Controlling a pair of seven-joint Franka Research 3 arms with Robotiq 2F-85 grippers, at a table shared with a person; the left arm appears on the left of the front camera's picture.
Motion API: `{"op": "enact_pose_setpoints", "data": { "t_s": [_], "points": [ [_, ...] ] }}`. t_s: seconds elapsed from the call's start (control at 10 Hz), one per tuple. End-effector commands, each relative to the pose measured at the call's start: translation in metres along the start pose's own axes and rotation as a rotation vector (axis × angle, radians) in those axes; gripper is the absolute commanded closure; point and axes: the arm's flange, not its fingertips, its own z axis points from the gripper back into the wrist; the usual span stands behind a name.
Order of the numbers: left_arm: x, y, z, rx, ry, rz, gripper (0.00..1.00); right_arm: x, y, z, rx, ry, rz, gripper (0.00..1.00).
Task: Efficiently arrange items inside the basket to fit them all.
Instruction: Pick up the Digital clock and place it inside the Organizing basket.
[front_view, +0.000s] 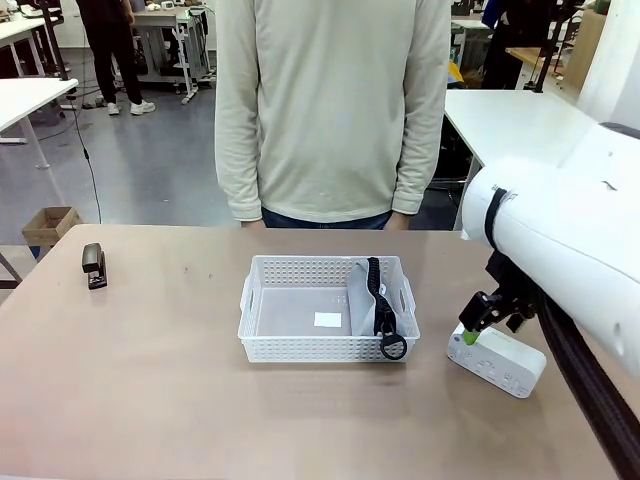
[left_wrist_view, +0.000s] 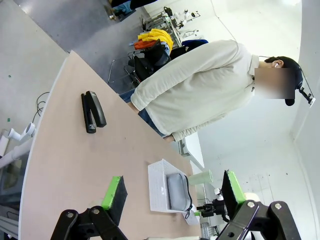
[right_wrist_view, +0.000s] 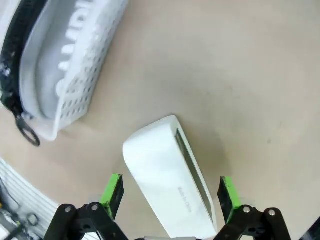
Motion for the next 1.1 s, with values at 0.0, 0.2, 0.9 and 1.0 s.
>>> {"op": "enact_pose_setpoints", "data": {
  "t_s": [0.0,0.2,0.9,1.0],
  "points": [
    [0.001,0.0,0.0,-0.018,-0.012,-0.025,0.0,-0.056,0.005,-0.009,0.004,-0.048,0.192,0.0],
    [0.001,0.0,0.0,-0.018,-0.012,-0.025,0.0,-0.058,0.007,-0.013,0.016,-0.037,0.268,0.0],
    [0.001,0.0,0.0,-0.018,-0.012,-0.025,0.0,-0.063,0.008,-0.02,-0.024,0.082,0.393,0.0],
    [0.001,0.0,0.0,-0.018,-0.012,-0.025,0.0,-0.063,0.008,-0.021,-0.027,0.09,0.386,0.0]
  ]
}}
